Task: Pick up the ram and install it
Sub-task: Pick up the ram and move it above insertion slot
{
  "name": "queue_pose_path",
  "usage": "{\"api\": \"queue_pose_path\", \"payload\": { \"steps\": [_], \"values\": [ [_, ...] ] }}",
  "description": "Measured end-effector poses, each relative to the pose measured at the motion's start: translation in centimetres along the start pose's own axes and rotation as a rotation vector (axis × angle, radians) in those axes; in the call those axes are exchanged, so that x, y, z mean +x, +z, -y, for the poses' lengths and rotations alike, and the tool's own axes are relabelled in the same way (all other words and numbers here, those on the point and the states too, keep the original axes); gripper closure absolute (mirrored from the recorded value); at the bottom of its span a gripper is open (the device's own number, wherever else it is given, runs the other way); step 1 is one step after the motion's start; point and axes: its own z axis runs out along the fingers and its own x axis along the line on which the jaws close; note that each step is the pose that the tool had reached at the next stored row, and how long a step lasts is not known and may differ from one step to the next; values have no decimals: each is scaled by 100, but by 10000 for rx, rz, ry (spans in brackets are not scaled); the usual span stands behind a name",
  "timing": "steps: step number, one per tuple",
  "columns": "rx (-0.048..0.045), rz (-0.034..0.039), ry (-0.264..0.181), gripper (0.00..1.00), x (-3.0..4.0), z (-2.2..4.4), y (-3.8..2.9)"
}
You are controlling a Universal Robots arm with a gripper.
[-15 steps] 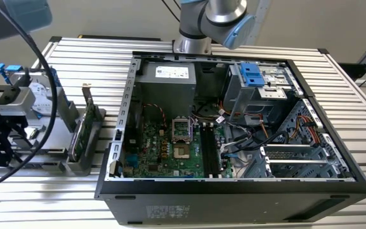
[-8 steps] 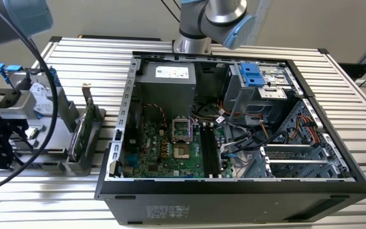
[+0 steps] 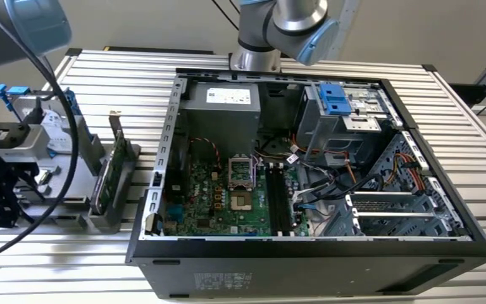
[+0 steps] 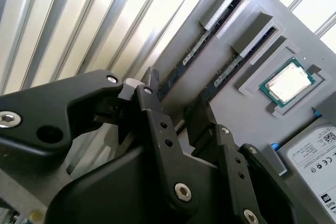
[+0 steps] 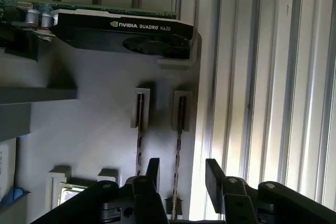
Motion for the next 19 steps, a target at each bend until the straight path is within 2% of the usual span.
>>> {"api": "queue_pose_path", "payload": {
  "steps": [11,19],
  "values": [
    [2,1,-1,0,2,2,117],
    [18,2,52,0,29,3,192]
  ]
}}
